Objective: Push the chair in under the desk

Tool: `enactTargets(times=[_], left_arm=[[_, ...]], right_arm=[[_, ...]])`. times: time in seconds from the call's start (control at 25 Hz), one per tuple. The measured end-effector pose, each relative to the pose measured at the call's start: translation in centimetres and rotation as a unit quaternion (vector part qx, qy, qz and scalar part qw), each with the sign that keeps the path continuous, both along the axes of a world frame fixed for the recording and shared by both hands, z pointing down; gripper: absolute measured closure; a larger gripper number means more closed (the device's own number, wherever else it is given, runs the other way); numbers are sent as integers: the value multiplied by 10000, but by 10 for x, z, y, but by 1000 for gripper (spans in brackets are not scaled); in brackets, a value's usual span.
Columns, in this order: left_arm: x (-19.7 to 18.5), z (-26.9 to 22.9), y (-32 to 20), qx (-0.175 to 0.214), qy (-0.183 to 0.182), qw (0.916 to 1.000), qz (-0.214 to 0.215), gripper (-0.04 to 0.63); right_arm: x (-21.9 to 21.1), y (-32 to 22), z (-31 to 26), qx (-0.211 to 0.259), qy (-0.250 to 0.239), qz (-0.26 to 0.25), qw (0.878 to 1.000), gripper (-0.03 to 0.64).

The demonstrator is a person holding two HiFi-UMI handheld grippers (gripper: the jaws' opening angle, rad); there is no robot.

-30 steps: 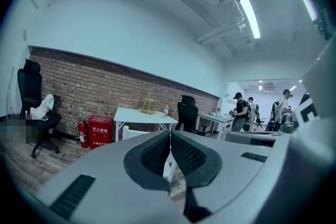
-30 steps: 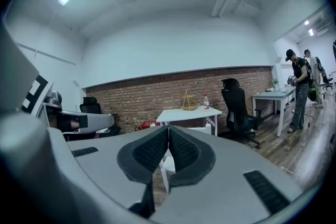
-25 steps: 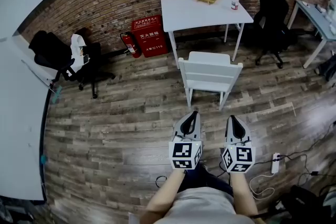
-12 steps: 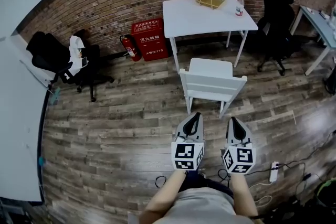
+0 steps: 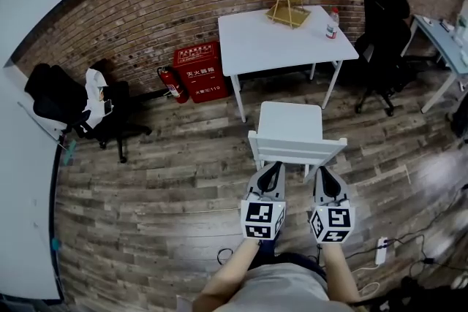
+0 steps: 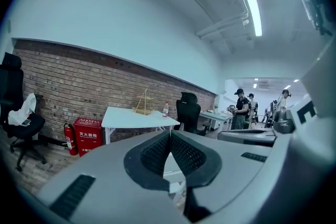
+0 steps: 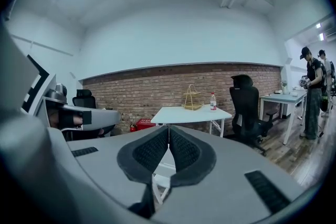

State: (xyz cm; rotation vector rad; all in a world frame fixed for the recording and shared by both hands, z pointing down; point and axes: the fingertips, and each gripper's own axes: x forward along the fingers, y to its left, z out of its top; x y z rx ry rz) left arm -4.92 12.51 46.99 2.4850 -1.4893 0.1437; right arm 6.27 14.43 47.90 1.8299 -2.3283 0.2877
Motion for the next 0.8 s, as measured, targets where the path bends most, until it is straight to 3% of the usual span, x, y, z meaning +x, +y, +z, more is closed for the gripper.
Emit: enactTargets(times=[0.36, 0.8], left_arm=[[-17, 9, -70, -84, -64, 9998, 160, 578], [-10, 23, -106, -213, -247, 9990, 307, 578]], right_arm=[[-10, -64, 9, -44, 92, -60, 9999, 600], [10, -102, 23, -330, 476, 64, 9983, 600]])
